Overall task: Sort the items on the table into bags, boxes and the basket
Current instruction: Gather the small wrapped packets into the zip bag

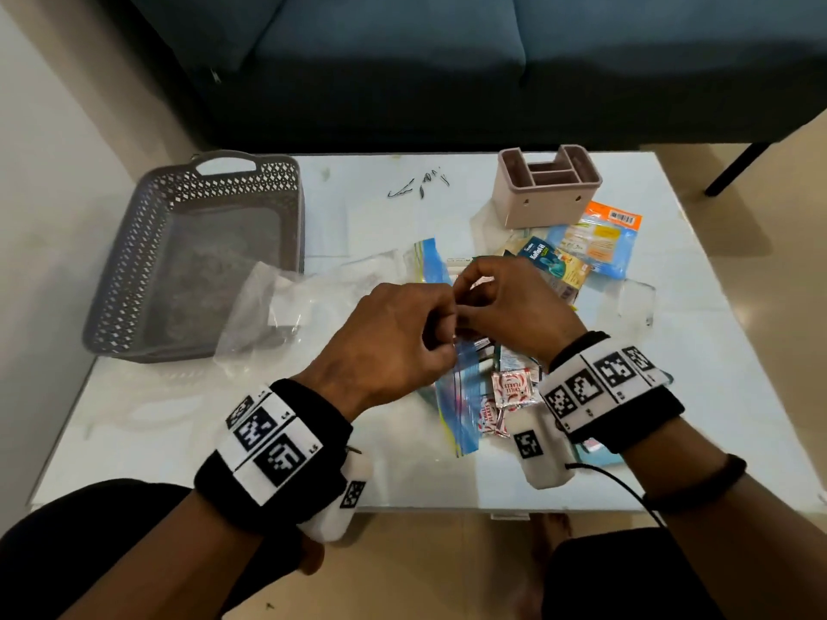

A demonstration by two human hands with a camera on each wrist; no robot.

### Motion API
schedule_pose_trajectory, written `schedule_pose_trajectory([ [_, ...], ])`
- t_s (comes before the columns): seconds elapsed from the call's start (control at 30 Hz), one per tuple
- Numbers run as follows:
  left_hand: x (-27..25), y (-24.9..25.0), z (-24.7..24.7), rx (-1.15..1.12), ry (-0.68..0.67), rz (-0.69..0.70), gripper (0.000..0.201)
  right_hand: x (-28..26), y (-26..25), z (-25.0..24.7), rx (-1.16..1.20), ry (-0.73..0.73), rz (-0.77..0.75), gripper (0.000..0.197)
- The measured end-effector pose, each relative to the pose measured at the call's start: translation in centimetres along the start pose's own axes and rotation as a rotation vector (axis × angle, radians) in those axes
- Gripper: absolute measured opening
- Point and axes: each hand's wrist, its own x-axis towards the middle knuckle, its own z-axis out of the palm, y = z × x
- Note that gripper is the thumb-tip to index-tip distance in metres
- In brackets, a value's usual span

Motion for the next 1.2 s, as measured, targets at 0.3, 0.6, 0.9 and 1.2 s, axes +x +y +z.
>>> schedule_pose_trajectory([
  [0.3,-0.3,-3.1,-1.4,0.255,-0.070,-0.291,0.020,0.4,-0.3,-2.0,-0.228,0.086,-0.085,0.009],
  [0.6,0.6,-2.1,1.4,0.453,-0.188,-0.294,0.028,-3.4,5.6,-1.1,-0.936,-0.160,0.144,0.036],
  [0.9,0.7,-1.8,2.9,0.423,-0.153,-0.214,0.034,-3.5,5.6,-1.5,-0.917,-0.149,0.116,0.006],
  [1.2,0.6,-1.5,3.0,0.410,-0.132,-0.160,0.036,-4.2,5.5,-1.0,-1.094,-0.199,0.150,0.053],
])
